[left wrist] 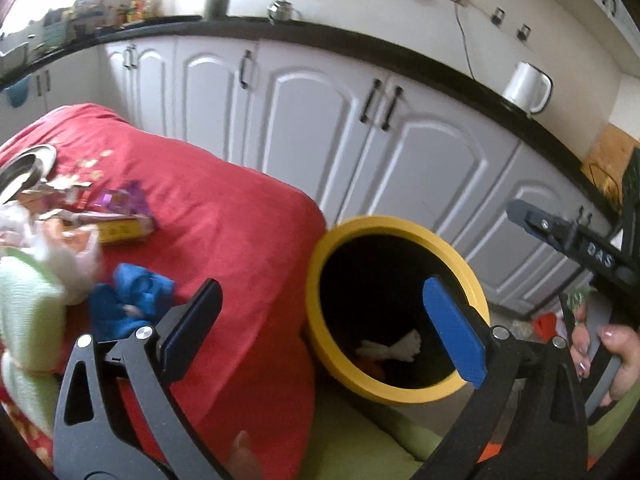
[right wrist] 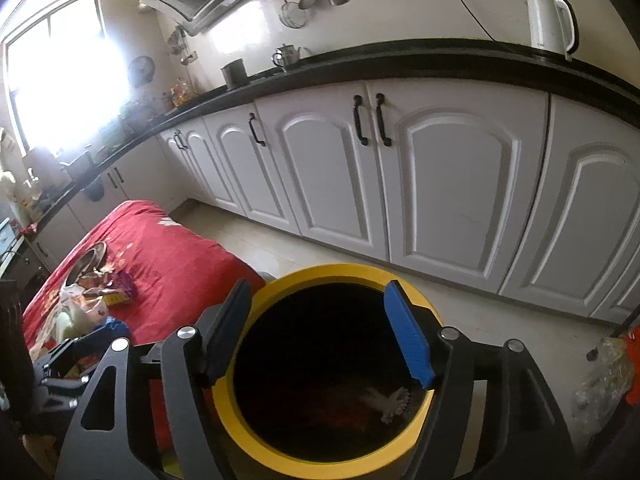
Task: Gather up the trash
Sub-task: 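Move both open tools back over the table toward the remaining trash, then grasp the green mesh sponge with the left tool while the right tool grasps the blue cloth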
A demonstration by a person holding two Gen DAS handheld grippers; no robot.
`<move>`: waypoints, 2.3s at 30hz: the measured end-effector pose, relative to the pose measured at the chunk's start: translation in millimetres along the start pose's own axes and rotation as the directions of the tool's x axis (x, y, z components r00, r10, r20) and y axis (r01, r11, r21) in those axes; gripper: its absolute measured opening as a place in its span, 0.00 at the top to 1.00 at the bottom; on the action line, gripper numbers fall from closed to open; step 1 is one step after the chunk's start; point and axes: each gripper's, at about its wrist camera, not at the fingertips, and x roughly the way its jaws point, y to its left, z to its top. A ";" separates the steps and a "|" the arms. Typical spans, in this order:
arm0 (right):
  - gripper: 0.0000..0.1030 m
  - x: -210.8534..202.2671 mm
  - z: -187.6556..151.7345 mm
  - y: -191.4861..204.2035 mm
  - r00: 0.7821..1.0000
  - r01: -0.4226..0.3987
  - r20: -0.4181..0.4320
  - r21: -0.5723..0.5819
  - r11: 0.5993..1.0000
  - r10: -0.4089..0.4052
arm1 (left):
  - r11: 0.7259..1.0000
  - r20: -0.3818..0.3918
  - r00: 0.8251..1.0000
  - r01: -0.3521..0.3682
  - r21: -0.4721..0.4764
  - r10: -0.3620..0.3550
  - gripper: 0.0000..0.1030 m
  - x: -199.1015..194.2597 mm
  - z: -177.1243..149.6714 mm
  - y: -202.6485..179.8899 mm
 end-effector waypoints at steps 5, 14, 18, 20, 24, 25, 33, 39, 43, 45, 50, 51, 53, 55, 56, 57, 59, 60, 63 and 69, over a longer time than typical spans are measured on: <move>0.29 -7.9 0.4 18.1 0.999 -0.024 0.020 -0.031 0.999 0.025 | 0.999 0.052 0.998 -0.038 -0.032 0.039 0.11 -18.9 3.0 16.3; 0.21 -22.5 -3.1 59.4 0.994 -0.087 0.051 -0.118 0.989 0.094 | 0.992 0.114 0.988 -0.097 -0.085 0.106 0.11 -49.4 2.8 43.0; 0.20 -28.2 -6.7 80.8 0.990 -0.120 0.059 -0.168 0.979 0.131 | 0.988 0.142 0.981 -0.122 -0.098 0.135 0.11 -62.7 1.1 53.6; 0.20 -30.2 -8.5 90.9 0.987 -0.136 0.057 -0.190 0.972 0.150 | 0.985 0.159 0.975 -0.139 -0.107 0.155 0.11 -70.6 0.5 60.1; 0.20 -31.1 -12.7 108.2 0.982 -0.170 0.039 -0.226 0.959 0.183 | 0.979 0.180 0.966 -0.164 -0.122 0.184 0.11 -82.0 -0.6 69.4; 0.20 -31.1 -13.9 111.7 0.981 -0.177 0.034 -0.233 0.956 0.190 | 0.977 0.185 0.964 -0.169 -0.129 0.191 0.11 -85.2 -0.8 73.5; 0.20 -28.3 -19.1 145.1 0.968 -0.243 -0.005 -0.297 0.924 0.253 | 0.956 0.197 0.946 -0.221 -0.193 0.258 0.11 -106.6 -7.9 108.5; 0.20 -20.4 -23.4 170.2 0.955 -0.291 -0.044 -0.336 0.896 0.294 | 0.939 0.197 0.932 -0.256 -0.230 0.303 0.11 -123.7 -16.3 135.1; 0.20 -14.5 -29.1 183.6 0.948 -0.315 -0.074 -0.368 0.875 0.310 | 0.930 0.190 0.927 -0.272 -0.248 0.322 0.11 -129.5 -21.2 147.5; 0.20 -10.9 -31.7 189.3 0.943 -0.332 -0.094 -0.372 0.867 0.320 | 0.926 0.185 0.926 -0.279 -0.253 0.329 0.11 -131.8 -24.1 152.5; 0.20 1.9 -34.0 203.7 0.932 -0.361 -0.131 -0.389 0.848 0.338 | 0.925 0.173 0.925 -0.294 -0.241 0.339 0.11 -135.7 -30.8 159.5; 0.20 4.9 -34.0 206.4 0.932 -0.363 -0.138 -0.392 0.845 0.336 | 0.926 0.168 0.927 -0.293 -0.238 0.337 0.11 -135.9 -33.0 161.6; 0.20 12.1 -33.7 211.2 0.928 -0.373 -0.153 -0.395 0.840 0.340 | 0.928 0.158 0.929 -0.295 -0.228 0.334 0.11 -135.6 -37.3 163.9; 0.20 20.5 -33.4 215.9 0.925 -0.379 -0.168 -0.397 0.836 0.339 | 0.931 0.146 0.933 -0.294 -0.215 0.328 0.11 -134.4 -41.0 164.9; 0.20 23.0 -34.9 218.1 0.924 -0.382 -0.174 -0.397 0.834 0.340 | 0.933 0.141 0.935 -0.293 -0.209 0.325 0.11 -133.6 -42.3 164.7; 0.20 26.7 -34.9 219.3 0.923 -0.384 -0.182 -0.398 0.833 0.339 | 0.935 0.135 0.938 -0.290 -0.203 0.320 0.11 -132.6 -43.6 164.7; 0.20 37.5 -35.9 221.7 0.920 -0.390 -0.205 -0.394 0.832 0.334 | 0.941 0.121 0.944 -0.281 -0.187 0.306 0.11 -128.9 -45.6 163.8; 0.21 42.6 -36.4 222.4 0.917 -0.395 -0.219 -0.388 0.833 0.333 | 0.945 0.114 0.948 -0.275 -0.178 0.297 0.11 -126.4 -46.5 162.8; 0.23 56.3 -39.0 225.1 0.912 -0.400 -0.253 -0.381 0.833 0.322 | 0.953 0.093 0.956 -0.261 -0.157 0.277 0.11 -119.3 -48.3 159.5; 0.29 85.8 -47.3 228.5 0.890 -0.424 -0.334 -0.353 0.834 0.311 | 0.963 0.042 0.967 -0.247 -0.107 0.253 0.11 -100.6 -53.1 151.9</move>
